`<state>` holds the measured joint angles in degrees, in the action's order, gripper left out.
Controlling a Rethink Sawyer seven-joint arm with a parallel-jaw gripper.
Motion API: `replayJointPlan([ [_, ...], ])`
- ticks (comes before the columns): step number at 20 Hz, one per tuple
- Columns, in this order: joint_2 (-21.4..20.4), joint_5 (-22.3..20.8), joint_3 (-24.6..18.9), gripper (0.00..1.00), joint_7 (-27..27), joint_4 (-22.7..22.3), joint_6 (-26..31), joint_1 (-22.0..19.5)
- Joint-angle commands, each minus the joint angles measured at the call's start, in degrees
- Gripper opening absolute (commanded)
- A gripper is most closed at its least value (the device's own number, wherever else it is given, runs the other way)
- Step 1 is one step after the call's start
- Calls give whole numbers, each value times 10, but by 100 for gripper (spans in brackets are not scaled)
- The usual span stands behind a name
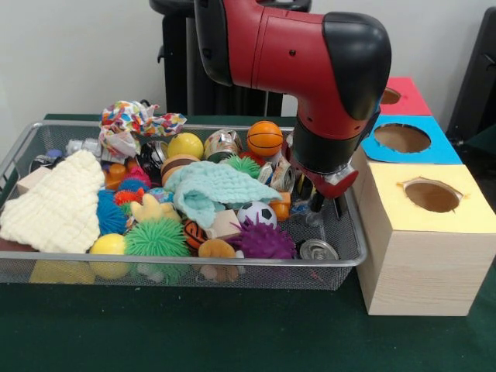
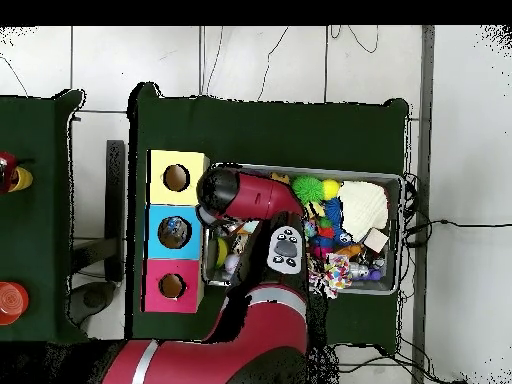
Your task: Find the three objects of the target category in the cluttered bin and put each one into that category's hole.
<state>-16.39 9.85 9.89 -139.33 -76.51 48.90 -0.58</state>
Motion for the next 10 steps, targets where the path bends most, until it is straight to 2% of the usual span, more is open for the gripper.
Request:
replayJointPlan([
  [1,36,-17,-18,0,-54,-8,-43,1],
  [6,42,-16,-21,0,-51,-3,-49,-4],
  [10,26,-16,-15,0,-50,3,-31,-4],
])
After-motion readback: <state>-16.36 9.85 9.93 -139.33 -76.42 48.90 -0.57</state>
